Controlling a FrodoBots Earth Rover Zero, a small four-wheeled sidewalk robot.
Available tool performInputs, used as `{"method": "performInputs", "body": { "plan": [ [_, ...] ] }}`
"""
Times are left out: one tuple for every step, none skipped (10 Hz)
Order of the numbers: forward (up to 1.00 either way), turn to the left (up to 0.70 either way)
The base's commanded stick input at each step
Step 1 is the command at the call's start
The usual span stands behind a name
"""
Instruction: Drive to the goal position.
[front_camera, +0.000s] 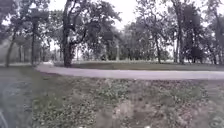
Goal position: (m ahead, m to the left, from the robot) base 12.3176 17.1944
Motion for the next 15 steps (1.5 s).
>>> {"method": "performInputs", "body": {
  "plan": [
    [0.07, 0.0],
    [0.06, 0.0],
    [0.06, 0.0],
    [0.06, 0.0],
    [0.06, 0.0],
    [0.45, 0.0],
    [0.7, 0.0],
    [0.7, 0.0],
    [0.7, 0.0],
    [0.7, 0.0],
    [0.7, 0.0],
    [0.7, 0.0],
    [0.7, 0.0],
    [0.7, 0.0],
    [0.7, 0.0]
  ]
}}
